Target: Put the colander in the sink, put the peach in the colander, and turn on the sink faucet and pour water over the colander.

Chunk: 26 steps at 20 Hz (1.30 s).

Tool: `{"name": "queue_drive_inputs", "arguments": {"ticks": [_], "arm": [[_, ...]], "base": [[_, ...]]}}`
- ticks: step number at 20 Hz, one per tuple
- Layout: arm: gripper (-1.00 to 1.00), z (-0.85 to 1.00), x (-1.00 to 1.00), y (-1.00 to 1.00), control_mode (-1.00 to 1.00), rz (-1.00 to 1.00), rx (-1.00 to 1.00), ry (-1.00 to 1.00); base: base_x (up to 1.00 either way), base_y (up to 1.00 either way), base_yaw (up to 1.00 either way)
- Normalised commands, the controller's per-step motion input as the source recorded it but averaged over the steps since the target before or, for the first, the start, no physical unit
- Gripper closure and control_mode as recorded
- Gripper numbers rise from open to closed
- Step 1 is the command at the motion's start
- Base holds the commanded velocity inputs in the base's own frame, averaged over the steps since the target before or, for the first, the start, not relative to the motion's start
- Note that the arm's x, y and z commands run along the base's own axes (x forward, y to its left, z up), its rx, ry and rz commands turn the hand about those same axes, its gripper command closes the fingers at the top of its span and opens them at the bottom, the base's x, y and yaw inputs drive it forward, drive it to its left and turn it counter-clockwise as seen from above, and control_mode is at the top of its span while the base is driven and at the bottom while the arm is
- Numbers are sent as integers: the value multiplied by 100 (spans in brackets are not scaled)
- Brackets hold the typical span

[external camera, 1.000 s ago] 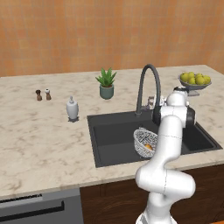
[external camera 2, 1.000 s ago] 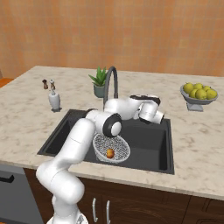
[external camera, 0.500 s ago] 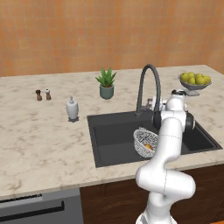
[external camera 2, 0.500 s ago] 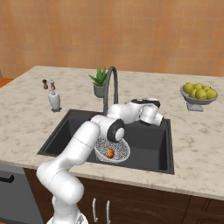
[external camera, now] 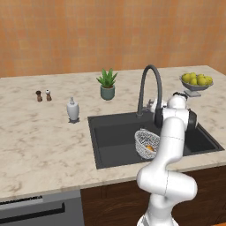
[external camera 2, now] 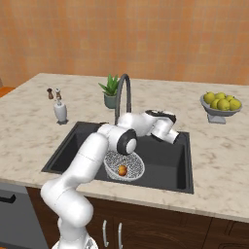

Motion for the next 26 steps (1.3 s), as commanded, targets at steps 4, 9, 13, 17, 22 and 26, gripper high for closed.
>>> {"name": "queue_drive_inputs", "arguments": {"ticks": [4, 9, 13, 17, 22, 26], "arm": [[100, 11, 27, 52, -100, -36, -5, -6], [100, 21, 45, -42, -100, -27, 2, 1], [100, 20, 36, -100, -100, -14, 23, 4], [100, -5, 7, -100, -100, -1, 35, 0], [100, -26, 7, -100, -100, 0, 33, 4], [100, -28, 2, -100, -100, 0, 30, 6]], "base": [[0, 0, 0], [0, 0, 0], [0, 0, 0], [0, 0, 0], [0, 0, 0], [0, 0, 0]]}}
